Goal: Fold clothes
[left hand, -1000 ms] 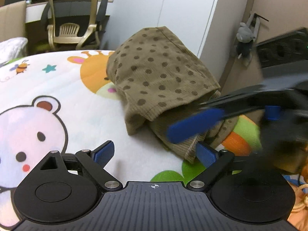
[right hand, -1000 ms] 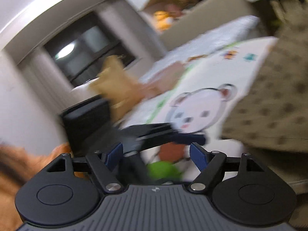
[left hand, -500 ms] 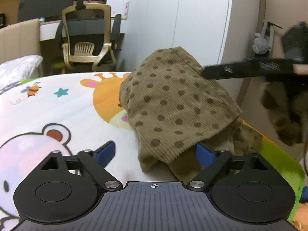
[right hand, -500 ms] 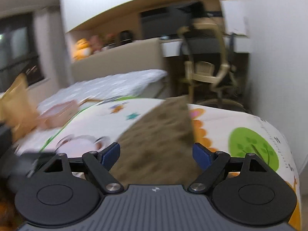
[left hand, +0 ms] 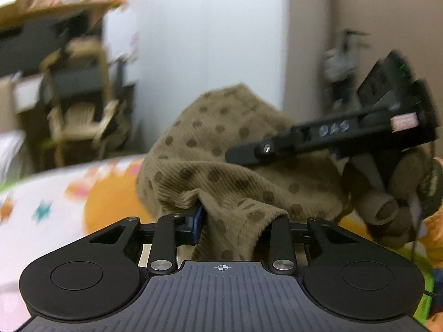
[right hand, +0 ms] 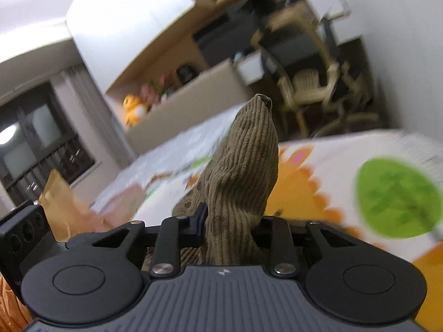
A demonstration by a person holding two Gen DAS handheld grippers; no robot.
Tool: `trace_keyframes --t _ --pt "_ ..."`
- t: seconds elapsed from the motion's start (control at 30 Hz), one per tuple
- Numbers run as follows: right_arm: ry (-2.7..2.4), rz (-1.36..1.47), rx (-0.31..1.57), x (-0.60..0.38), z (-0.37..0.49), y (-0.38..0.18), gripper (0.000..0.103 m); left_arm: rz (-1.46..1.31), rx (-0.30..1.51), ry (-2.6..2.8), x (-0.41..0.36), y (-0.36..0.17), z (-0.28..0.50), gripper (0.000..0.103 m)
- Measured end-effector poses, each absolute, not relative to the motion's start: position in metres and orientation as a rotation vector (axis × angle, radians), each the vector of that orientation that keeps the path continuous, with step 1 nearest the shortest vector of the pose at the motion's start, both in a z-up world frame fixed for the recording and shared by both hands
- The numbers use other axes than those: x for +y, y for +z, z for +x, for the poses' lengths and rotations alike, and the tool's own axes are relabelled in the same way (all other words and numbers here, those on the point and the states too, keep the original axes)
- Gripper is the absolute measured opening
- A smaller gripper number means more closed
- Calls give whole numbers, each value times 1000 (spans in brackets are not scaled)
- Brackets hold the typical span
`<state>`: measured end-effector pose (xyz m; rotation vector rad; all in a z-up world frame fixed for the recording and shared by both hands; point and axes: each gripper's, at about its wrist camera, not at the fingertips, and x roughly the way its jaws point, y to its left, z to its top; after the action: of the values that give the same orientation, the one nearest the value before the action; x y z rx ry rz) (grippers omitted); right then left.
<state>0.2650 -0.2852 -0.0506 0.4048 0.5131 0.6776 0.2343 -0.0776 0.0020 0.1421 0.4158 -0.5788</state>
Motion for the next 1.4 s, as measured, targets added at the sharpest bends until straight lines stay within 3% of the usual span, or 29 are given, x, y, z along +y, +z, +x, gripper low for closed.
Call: trace_keyframes --t 0.23,0.37,0.43,0.5,0.6,0.73,0.9,0.97,1.03,1.07,1.4 --pt "457 381 645 -339 243 -102 27 388 462 -642 -101 -36 191 37" --pt "423 384 666 -346 238 -115 27 332 567 -620 -65 -44 181 44" --pt "426 382 664 -345 237 -117 28 175 612 -635 -44 -35 186 67" --pt "425 385 665 -341 236 -117 28 12 625 -622 -27 -26 191 78" --pt "447 372 666 -332 232 -113 29 -165 602 -581 -11 -12 213 81" --pt "505 331 665 -315 225 -101 29 -143 531 -571 -20 -1 233 82" --pt "528 273 687 -302 218 -98 30 -140 610 -650 -35 -16 246 81" --pt "498 243 694 -304 213 -102 35 -87 685 -663 -43 -31 245 80" --pt "465 204 684 -308 206 -98 50 -31 752 -668 -48 -47 240 79" --pt "448 188 676 -311 203 -95 51 -3 769 -677 -50 -51 236 79" --pt "543 161 437 -305 210 -24 57 -26 574 -780 -24 9 213 90"
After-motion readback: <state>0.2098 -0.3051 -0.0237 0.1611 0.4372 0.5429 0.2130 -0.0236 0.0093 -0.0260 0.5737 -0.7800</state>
